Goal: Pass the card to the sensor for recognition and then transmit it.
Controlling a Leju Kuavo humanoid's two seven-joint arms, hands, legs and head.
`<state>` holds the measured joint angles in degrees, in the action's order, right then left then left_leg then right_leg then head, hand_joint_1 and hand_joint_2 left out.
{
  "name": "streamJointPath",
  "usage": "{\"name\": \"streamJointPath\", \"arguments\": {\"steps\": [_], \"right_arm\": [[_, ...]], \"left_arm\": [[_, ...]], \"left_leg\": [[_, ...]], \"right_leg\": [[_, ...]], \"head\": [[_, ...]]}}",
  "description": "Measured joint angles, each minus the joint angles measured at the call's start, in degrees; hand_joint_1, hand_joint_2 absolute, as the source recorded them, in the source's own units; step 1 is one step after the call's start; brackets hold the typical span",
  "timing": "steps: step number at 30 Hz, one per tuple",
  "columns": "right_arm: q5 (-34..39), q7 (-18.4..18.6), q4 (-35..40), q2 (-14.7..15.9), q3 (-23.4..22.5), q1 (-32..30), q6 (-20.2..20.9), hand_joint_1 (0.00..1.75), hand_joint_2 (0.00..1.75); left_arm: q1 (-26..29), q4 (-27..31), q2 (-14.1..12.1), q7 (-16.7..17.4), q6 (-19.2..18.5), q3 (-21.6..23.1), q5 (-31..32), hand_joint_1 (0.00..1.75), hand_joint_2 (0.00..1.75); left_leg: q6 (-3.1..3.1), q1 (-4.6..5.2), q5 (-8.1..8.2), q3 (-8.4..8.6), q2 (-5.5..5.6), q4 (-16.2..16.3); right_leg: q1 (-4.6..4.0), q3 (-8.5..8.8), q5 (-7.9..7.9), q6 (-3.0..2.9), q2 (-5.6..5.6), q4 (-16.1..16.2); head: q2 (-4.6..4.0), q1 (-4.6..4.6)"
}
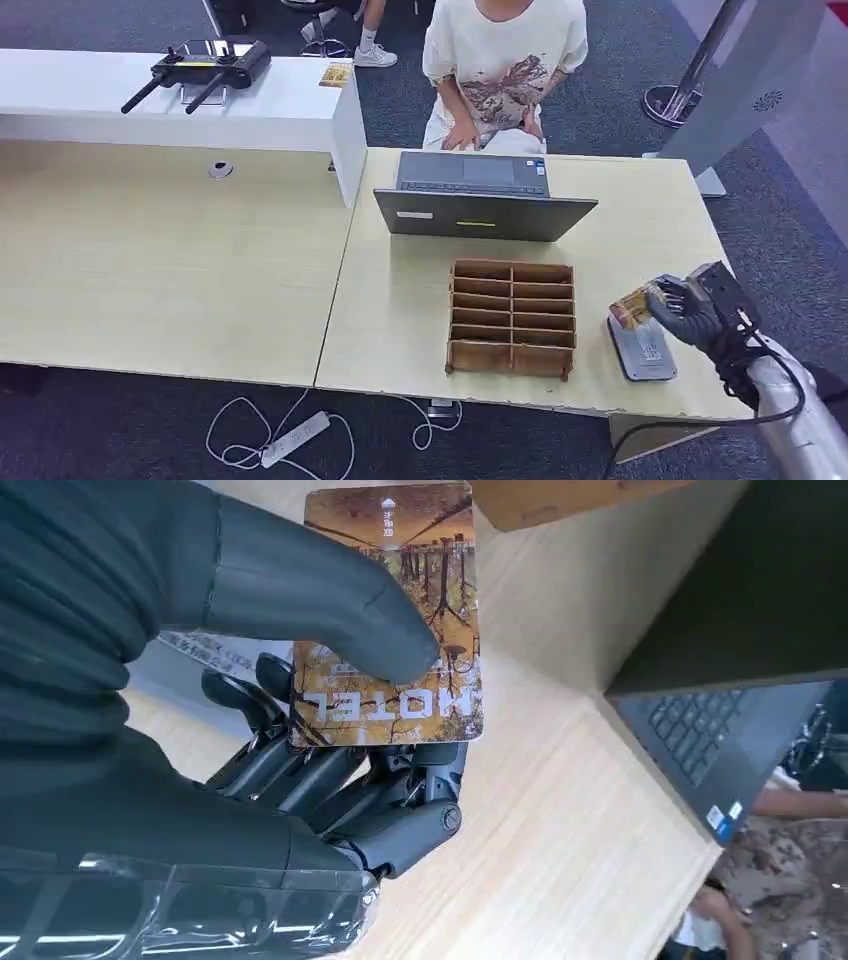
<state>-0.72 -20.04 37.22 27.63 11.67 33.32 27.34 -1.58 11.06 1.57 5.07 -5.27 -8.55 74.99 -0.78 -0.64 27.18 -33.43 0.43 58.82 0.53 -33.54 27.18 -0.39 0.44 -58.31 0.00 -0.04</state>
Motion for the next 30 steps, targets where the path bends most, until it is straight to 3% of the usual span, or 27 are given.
{"name": "streamJointPath", "arguments": {"steps": [7,17,23,30], "right_arm": [[3.26,-2.34,1.12,0.00,-0.07,1.46,1.47,1.75,1.75],[8.09,-3.91,8.96,0.00,-1.47,1.03,2.34,1.75,1.75],[7.91,-2.58,14.67,-0.11,-1.90,1.82,2.51,1.75,1.75],[5.73,-0.35,16.17,-0.63,-0.35,6.78,1.96,1.75,1.75]], "left_arm": [[-0.10,0.00,0.02,0.00,0.02,-0.11,0.77,0.00,0.00],[-0.36,0.00,0.02,-0.09,-0.09,-0.33,2.27,0.00,0.00],[-0.59,0.00,0.02,-0.15,-0.48,-0.44,3.21,0.00,0.00],[-0.77,0.00,0.00,-0.26,-0.90,-0.61,4.06,0.00,0.00]], "left_leg": [[0.00,0.00,0.00,0.01,0.01,0.00],[0.00,0.01,0.00,0.00,0.00,0.00],[0.00,0.01,0.00,0.00,0.00,0.00],[0.02,0.01,-0.05,-0.03,0.00,0.00]], "right_leg": [[0.00,0.00,0.00,0.00,0.00,0.00],[0.00,-0.01,0.00,0.00,-0.01,0.00],[0.01,0.00,0.00,0.00,0.00,-0.02],[0.01,0.00,-0.01,-0.01,0.00,-0.05]], "head": [[0.00,0.00],[0.00,0.00],[0.00,0.00],[0.00,0.00]]}}
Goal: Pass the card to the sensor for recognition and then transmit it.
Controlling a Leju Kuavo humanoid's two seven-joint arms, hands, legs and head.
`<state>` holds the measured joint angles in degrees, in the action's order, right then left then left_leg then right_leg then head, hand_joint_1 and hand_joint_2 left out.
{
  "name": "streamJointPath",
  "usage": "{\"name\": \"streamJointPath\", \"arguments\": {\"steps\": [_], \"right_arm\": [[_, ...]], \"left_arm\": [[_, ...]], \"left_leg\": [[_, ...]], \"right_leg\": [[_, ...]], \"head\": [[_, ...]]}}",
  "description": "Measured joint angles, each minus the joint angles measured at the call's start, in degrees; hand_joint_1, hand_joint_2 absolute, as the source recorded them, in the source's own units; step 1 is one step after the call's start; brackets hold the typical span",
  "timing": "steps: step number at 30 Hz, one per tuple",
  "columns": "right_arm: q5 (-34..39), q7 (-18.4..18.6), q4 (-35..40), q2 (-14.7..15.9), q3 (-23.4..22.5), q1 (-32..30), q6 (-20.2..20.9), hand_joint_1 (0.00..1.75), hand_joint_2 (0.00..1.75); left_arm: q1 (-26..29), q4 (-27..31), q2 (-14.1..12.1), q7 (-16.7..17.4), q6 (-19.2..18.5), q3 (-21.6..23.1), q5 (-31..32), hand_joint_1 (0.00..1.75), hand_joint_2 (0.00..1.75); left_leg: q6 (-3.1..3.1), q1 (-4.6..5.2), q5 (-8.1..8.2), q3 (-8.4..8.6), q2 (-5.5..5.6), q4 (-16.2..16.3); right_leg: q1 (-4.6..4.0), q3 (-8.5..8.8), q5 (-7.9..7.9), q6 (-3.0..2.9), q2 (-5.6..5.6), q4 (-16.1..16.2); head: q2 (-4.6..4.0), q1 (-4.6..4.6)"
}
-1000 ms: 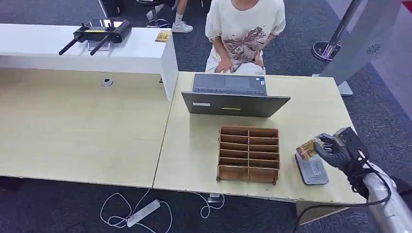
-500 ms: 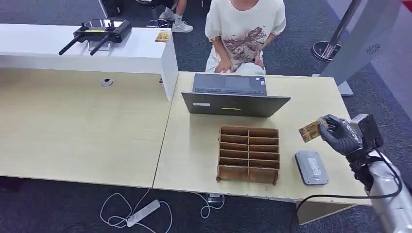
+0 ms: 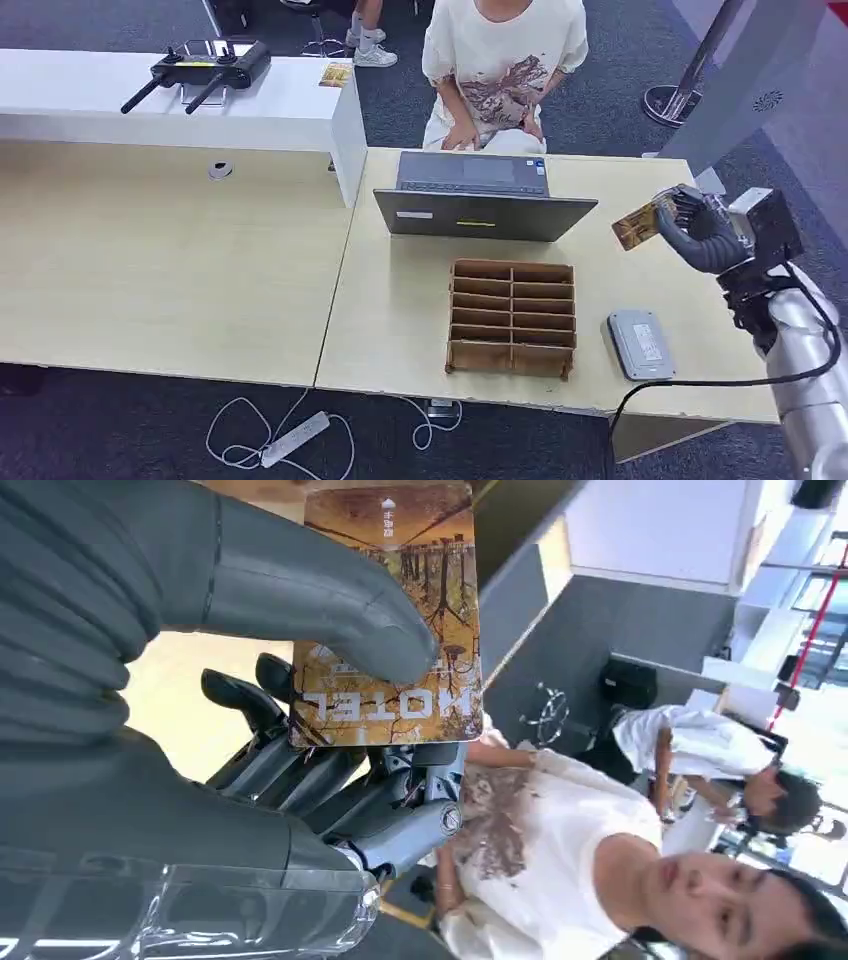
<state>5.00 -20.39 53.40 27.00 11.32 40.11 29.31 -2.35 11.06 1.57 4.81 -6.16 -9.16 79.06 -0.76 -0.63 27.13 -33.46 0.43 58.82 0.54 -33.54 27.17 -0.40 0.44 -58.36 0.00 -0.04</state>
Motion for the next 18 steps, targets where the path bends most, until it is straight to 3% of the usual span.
{"name": "streamJointPath", "arguments": {"steps": [7,12,18], "right_arm": [[-3.65,2.38,-0.50,-1.45,5.22,8.83,-7.48,1.75,1.75],[-5.00,2.77,-0.52,-3.11,7.87,11.75,-12.10,1.75,1.75],[-5.14,2.77,-0.59,-4.81,9.49,13.66,-13.55,1.75,1.75]], "left_arm": [[-0.08,0.00,0.04,-0.17,-0.09,-0.15,0.57,0.00,0.00],[-0.06,0.00,0.00,-0.70,-0.11,-0.22,0.99,0.00,0.00],[-0.02,0.00,-0.02,-1.11,-0.11,-0.24,1.20,0.00,0.00]], "left_leg": [[0.00,-0.01,-0.02,0.02,0.00,0.00],[-0.01,-0.01,-0.04,-0.03,0.11,0.00],[-0.01,-0.01,-0.04,-0.04,0.14,0.00]], "right_leg": [[-0.01,-0.04,-0.01,-0.03,-0.01,-0.02],[-0.01,-0.03,-0.01,-0.02,0.06,-0.04],[0.00,-0.04,-0.01,-0.02,0.09,-0.02]], "head": [[0.00,0.00],[0.00,0.02],[0.00,0.00]]}}
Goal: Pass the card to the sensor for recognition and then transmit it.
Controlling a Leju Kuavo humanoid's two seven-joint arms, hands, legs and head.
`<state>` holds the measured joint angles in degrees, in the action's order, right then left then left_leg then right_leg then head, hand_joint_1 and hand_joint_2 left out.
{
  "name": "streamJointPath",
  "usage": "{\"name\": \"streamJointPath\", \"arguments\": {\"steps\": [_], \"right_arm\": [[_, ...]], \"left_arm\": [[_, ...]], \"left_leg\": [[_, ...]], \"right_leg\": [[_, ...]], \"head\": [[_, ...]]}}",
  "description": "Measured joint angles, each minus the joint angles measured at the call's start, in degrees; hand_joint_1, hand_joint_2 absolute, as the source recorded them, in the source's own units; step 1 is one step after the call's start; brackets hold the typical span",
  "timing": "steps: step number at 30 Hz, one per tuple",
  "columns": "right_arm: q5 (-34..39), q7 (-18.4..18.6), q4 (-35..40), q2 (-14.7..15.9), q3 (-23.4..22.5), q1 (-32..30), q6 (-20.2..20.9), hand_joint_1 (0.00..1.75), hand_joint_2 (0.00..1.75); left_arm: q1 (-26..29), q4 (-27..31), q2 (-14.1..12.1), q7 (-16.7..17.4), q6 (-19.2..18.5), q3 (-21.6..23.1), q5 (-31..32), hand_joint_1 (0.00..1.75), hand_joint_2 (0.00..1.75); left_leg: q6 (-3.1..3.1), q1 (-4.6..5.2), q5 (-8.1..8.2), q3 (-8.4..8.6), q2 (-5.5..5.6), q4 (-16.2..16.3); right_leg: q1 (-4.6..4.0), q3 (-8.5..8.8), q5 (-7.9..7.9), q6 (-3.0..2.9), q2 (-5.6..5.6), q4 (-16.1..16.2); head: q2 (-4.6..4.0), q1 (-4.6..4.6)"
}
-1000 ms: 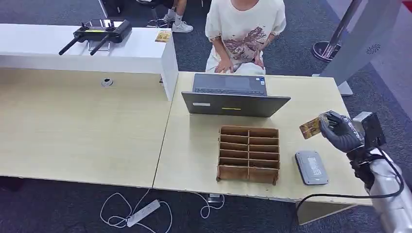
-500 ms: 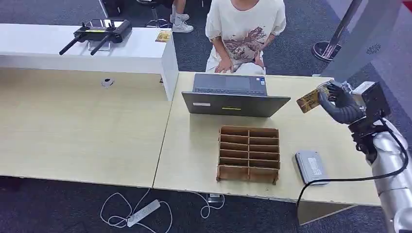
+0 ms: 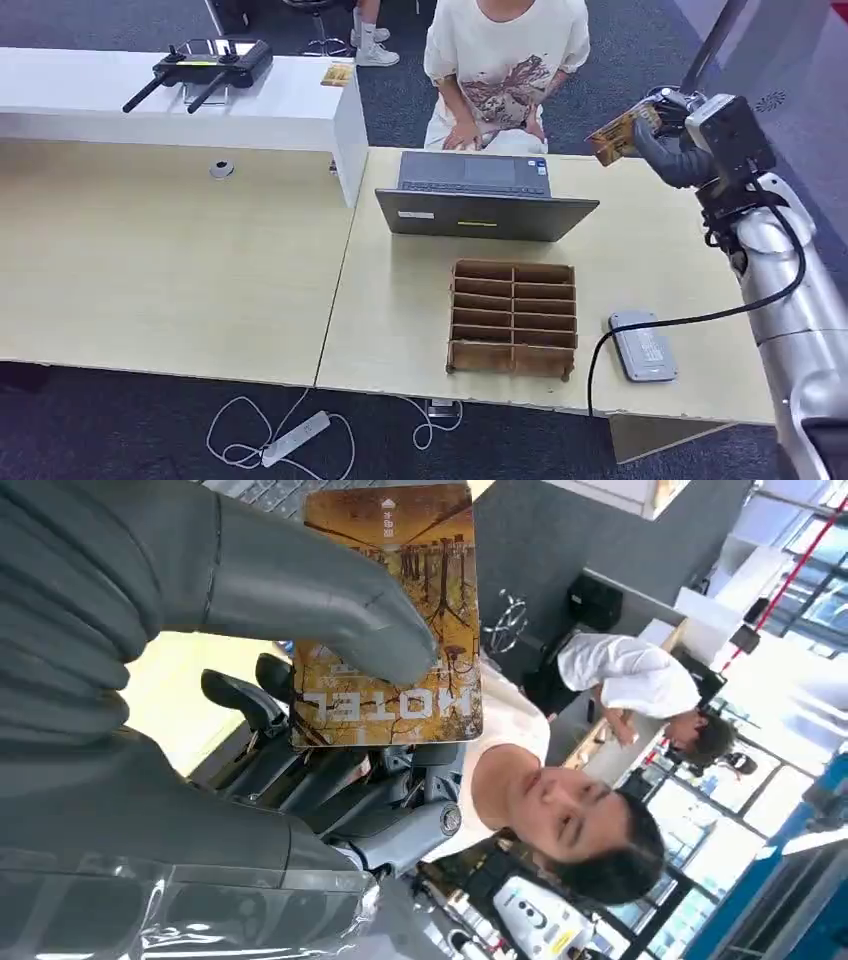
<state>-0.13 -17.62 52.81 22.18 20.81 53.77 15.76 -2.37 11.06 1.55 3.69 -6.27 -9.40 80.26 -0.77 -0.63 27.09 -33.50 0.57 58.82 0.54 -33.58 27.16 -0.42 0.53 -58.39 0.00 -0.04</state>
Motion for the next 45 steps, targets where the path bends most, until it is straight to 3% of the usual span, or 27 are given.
{"name": "streamJointPath", "arguments": {"steps": [6,14,22,29,35,45], "right_arm": [[-4.29,0.04,-3.20,-1.20,3.15,4.74,-4.40,1.75,1.75],[-7.26,0.66,-7.83,-2.54,6.23,8.69,-6.34,1.75,1.75],[-19.25,1.90,-15.18,-5.90,10.84,13.89,-17.28,1.75,1.75],[-30.41,7.94,-21.03,-9.60,15.76,17.48,-23.08,1.75,1.75],[-35.41,11.02,-25.33,-12.35,18.69,19.37,-25.11,1.75,1.75],[-40.52,12.98,-28.89,-14.77,21.29,19.90,-25.64,1.75,1.75]], "left_arm": [[-0.01,0.00,-0.18,-0.70,-0.15,0.02,0.85,0.00,0.00],[-0.01,0.00,-0.28,-1.03,-0.31,0.02,1.18,0.00,0.00],[-0.02,0.00,-0.35,-1.72,-0.33,0.07,2.08,0.00,0.00],[-0.10,0.00,-0.37,-2.01,-0.72,0.11,2.64,0.00,0.00],[-0.15,0.00,-0.42,-2.08,-1.01,0.13,2.75,0.00,0.00],[-0.15,0.00,-0.57,-2.56,-1.42,0.15,3.32,0.00,0.00]], "left_leg": [[0.01,0.00,-0.01,0.02,-0.02,0.00],[0.01,-0.01,-0.02,0.01,-0.01,0.00],[0.00,-0.01,-0.03,0.03,-0.03,0.00],[-0.01,-0.01,-0.03,0.04,-0.04,0.00],[-0.01,-0.01,-0.04,0.04,-0.04,0.00],[-0.01,-0.01,-0.04,0.05,-0.03,0.00]], "right_leg": [[0.00,0.00,-0.01,-0.01,-0.02,0.00],[-0.01,0.01,-0.01,-0.01,-0.02,-0.01],[-0.01,0.00,-0.02,-0.02,-0.04,-0.03],[-0.01,0.00,-0.02,-0.03,-0.05,-0.03],[-0.01,0.01,-0.02,-0.02,-0.04,-0.02],[-0.01,0.00,-0.02,-0.03,-0.04,-0.02]], "head": [[0.00,0.02],[0.00,0.00],[0.00,0.02],[0.00,0.00],[0.00,0.00],[0.00,0.00]]}}
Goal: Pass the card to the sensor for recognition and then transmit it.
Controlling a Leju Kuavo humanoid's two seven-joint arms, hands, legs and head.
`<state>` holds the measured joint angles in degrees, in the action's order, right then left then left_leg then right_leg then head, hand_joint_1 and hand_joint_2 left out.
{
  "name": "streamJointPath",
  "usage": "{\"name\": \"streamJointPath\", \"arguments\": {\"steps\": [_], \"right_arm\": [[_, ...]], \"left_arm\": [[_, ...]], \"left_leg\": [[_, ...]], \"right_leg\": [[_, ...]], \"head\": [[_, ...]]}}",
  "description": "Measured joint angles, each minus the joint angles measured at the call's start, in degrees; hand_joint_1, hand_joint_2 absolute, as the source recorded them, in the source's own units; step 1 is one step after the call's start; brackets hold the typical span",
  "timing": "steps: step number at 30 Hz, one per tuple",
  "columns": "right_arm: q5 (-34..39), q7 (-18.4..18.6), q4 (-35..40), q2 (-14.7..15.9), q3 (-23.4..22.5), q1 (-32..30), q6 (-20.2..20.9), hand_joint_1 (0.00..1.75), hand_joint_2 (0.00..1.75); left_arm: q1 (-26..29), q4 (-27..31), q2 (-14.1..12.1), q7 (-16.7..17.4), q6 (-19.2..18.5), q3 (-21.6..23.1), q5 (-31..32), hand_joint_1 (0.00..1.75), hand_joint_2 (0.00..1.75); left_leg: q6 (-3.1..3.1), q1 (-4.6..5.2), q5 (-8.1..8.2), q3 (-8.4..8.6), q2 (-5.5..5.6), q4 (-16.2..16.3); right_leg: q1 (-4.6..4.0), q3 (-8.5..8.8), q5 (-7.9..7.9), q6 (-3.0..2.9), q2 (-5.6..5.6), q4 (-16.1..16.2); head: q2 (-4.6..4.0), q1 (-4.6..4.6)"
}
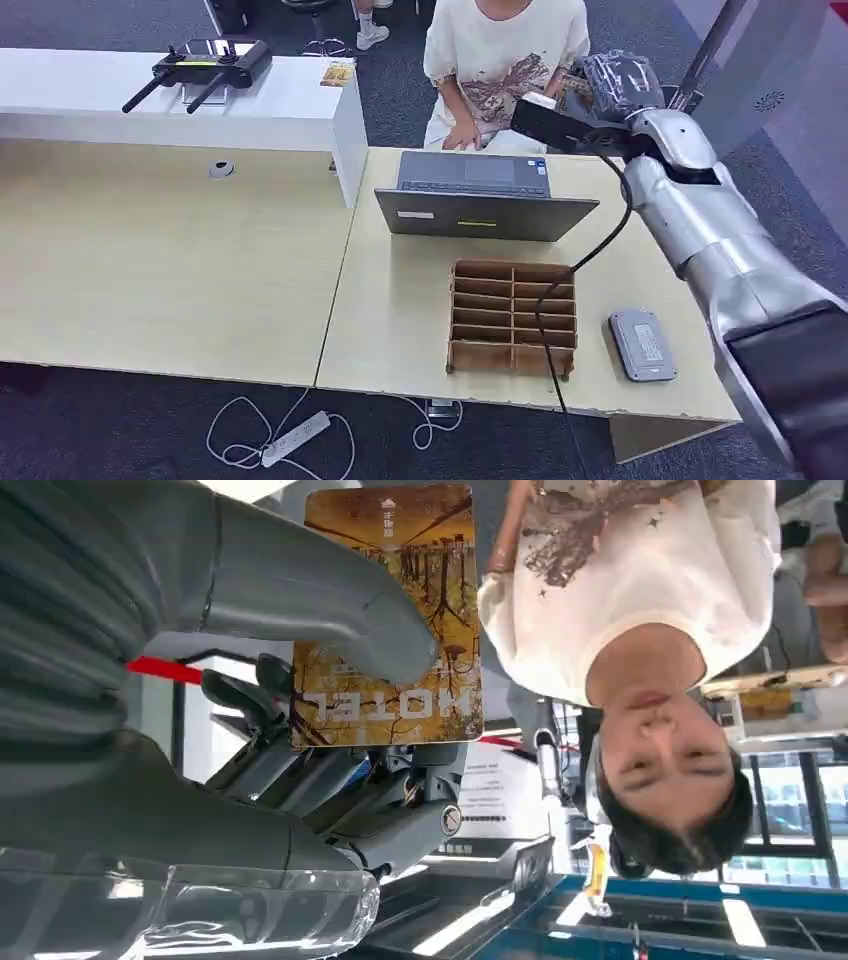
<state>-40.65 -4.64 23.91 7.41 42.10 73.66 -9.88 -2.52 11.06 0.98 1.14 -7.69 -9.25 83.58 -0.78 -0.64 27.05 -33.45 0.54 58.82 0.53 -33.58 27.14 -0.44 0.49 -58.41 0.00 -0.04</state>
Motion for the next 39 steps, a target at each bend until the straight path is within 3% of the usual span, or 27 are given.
{"name": "streamJointPath", "arguments": {"steps": [11,32,33,34,35,39], "right_arm": [[-3.65,1.97,-1.79,-0.72,0.22,-0.03,-0.42,1.75,1.75],[-6.26,1.99,-2.21,-0.74,-2.67,-0.28,-0.61,1.75,1.75],[-6.58,1.97,-2.21,-0.74,-3.03,-0.32,-0.59,1.62,1.75],[-6.69,1.97,-2.21,-0.74,-3.21,-0.35,-0.57,0.09,1.75],[-6.76,1.97,-2.21,-0.74,-3.41,-0.38,-0.55,0.00,1.75],[-7.61,1.84,-2.19,-0.74,-4.57,-0.40,-0.50,0.00,1.75]], "left_arm": [[0.01,0.00,0.00,-0.20,-0.02,0.07,0.46,0.00,0.00],[-0.10,0.00,0.00,-0.37,-0.15,0.17,1.35,0.00,0.00],[-0.11,0.00,0.00,-0.37,-0.17,0.17,1.38,0.00,0.00],[-0.11,0.00,0.00,-0.37,-0.17,0.20,1.40,0.00,0.00],[-0.11,0.00,0.00,-0.39,-0.20,0.22,1.46,0.00,0.00],[-0.12,0.00,0.00,-0.48,-0.26,0.37,1.70,0.00,0.00]], "left_leg": [[0.00,0.00,0.00,0.00,0.00,0.00],[0.00,0.00,0.00,0.01,-0.01,0.00],[0.00,0.00,0.00,0.01,0.00,0.00],[0.00,0.00,0.00,0.01,0.00,0.00],[0.00,0.00,0.00,0.01,0.00,0.00],[0.00,0.00,0.00,0.01,-0.01,0.00]], "right_leg": [[0.00,0.00,0.00,0.00,0.00,0.00],[0.00,0.00,0.00,0.00,-0.01,0.01],[0.00,0.00,0.00,0.00,-0.01,0.01],[0.00,0.00,0.00,0.00,-0.01,0.01],[0.00,-0.01,0.00,0.00,-0.01,0.01],[0.00,0.00,0.00,0.00,-0.01,0.00]], "head": [[0.00,0.00],[0.00,0.00],[0.00,0.00],[0.00,0.00],[0.00,0.00],[0.00,0.00]]}}
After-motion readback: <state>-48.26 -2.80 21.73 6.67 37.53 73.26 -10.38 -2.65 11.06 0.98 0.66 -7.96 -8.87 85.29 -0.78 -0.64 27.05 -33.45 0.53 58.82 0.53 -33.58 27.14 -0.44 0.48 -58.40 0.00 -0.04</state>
